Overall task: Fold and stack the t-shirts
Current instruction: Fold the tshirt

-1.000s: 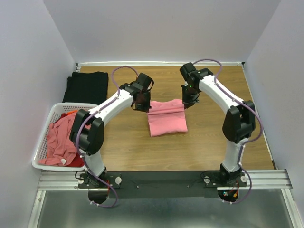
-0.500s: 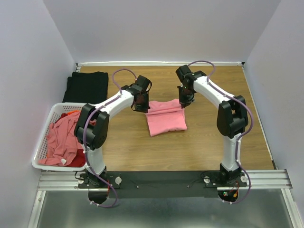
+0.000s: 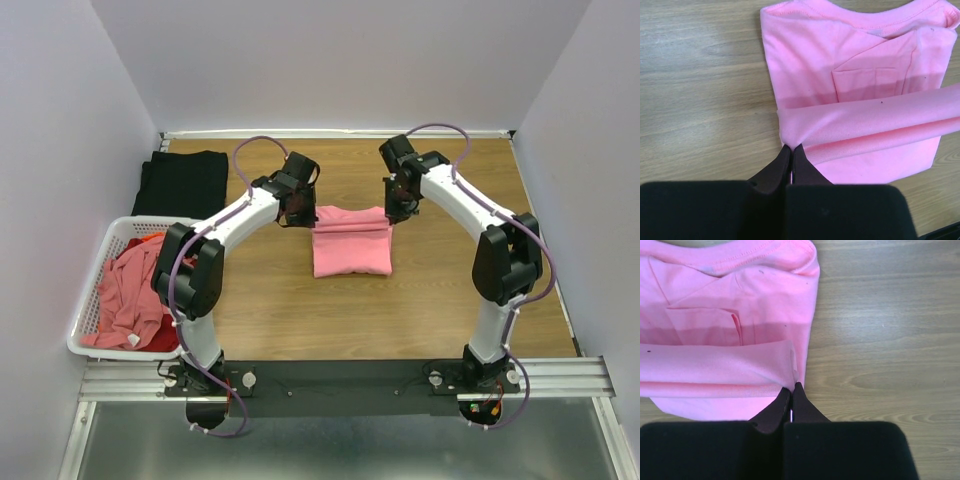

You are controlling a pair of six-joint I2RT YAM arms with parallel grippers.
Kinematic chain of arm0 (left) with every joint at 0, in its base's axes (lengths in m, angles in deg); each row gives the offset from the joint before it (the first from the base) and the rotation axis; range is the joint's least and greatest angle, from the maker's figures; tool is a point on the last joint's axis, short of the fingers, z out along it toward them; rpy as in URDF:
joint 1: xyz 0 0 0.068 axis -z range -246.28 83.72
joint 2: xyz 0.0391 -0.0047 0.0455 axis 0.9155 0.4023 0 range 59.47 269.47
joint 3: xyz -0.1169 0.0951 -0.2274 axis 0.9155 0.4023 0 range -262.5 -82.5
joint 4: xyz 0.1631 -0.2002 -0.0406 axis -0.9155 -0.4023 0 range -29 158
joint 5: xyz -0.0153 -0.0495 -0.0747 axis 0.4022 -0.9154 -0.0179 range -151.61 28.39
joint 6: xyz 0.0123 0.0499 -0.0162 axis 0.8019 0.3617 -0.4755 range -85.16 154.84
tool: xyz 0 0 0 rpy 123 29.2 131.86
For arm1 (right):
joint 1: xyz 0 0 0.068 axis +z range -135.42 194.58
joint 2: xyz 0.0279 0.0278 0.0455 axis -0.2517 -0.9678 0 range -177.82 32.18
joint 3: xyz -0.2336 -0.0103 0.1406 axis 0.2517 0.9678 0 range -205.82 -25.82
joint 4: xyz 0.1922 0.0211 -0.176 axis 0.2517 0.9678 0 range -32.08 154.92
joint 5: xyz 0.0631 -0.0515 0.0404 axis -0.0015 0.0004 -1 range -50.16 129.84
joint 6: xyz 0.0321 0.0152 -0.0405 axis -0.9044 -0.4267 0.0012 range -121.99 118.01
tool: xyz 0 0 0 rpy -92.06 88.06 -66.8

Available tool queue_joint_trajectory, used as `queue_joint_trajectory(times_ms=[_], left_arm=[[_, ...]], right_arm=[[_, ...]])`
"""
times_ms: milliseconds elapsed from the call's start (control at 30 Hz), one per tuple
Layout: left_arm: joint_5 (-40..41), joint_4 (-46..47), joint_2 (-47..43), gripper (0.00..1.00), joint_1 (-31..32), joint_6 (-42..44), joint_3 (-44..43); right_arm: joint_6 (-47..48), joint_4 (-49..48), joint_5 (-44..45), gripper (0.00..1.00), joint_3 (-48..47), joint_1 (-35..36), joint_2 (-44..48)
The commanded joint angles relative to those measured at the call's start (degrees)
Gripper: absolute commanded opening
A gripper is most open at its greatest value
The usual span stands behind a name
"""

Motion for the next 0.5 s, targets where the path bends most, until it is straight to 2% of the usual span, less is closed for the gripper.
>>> queue_joint_trajectory(times_ms=[0,467], left_arm=[[6.28,-3.66,-1.94,0.0,-0.76,2.85,-0.35],[6.29,-0.76,2.01,0.0,-0.5,3.91,-1.49]], right_arm=[[-0.12,3.05,9.45,0.01,2.61,-2.43,2.81],[-2.41,-0.46,12.53,0.01,9.9,-2.61,5.37]])
